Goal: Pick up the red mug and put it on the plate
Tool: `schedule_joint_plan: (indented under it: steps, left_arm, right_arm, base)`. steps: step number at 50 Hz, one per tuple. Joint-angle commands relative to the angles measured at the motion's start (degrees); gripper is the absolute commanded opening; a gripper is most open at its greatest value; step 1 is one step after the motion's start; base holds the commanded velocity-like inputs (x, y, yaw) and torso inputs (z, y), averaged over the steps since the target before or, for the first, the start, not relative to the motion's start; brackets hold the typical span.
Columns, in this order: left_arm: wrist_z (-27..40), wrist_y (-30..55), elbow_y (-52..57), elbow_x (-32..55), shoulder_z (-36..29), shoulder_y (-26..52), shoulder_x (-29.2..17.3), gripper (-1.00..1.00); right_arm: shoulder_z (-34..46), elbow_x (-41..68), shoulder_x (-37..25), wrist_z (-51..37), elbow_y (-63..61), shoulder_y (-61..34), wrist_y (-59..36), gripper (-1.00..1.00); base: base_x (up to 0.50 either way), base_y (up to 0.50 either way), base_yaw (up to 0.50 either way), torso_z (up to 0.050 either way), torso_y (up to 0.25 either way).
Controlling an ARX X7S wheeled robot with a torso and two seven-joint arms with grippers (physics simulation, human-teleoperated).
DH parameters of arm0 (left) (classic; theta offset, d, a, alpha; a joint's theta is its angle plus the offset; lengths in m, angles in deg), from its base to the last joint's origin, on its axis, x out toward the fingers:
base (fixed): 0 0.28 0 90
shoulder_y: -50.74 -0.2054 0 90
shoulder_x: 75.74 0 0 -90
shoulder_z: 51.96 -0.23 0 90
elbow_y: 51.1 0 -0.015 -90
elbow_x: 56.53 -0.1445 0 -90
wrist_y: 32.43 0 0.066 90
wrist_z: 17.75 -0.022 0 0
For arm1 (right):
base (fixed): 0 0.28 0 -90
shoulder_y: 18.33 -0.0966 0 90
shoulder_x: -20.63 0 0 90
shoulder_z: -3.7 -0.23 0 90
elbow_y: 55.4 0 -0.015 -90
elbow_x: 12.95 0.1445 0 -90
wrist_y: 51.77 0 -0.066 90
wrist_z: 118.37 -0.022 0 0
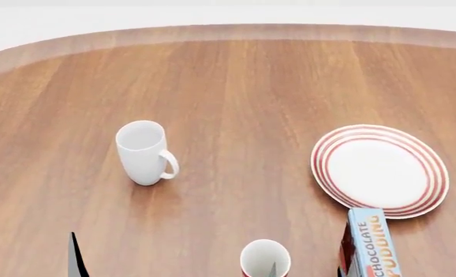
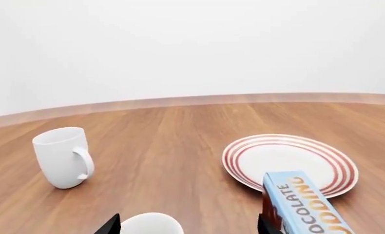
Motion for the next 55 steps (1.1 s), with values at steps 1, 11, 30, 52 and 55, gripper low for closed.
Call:
schedule_joint_plan:
  steps: [1,11,30,52,55]
  left_arm:
    - [0.35,-0.02,-0.01,-0.10,-0.24,0.07,-0.16,1.00]
    - [0.61,-0.16,-0.08,-0.16,-0.48,0.15,-0.31,1.00]
    - [1.20,-0.24,-0.12,-0.26,-0.85,0.27,-0.54,1.00]
    - [1.78,-0.32,-0.16,-0.27,-1.31,0.40,-0.82,1.00]
    - [1.84,-0.33,-0.17,-0.31,-1.39,0.43,-0.88,1.00]
  right_arm:
    - [0.21,0.20,-0.12,-0.11,0.24,-0.11,0.32,1.00]
    - [0.39,0.35,-0.17,-0.11,0.80,-0.34,0.72,1.00]
    - [0.81,0.49,-0.49,-0.61,0.47,-0.32,0.57,1.00]
    - [1.17,0.81,-0.77,-0.88,0.63,-0.42,0.94,1.00]
    - [1.22,0.90,-0.86,-0.95,0.43,-0.41,0.80,1.00]
  base:
    - [0.15,0.00,0.00,0.000,0.000]
    - [0.14,0.00,0.00,0.000,0.000]
    - [0.14,0.00,0.00,0.000,0.000]
    - [0.15,0.00,0.00,0.000,0.000]
    - [0.15,0.00,0.00,0.000,0.000]
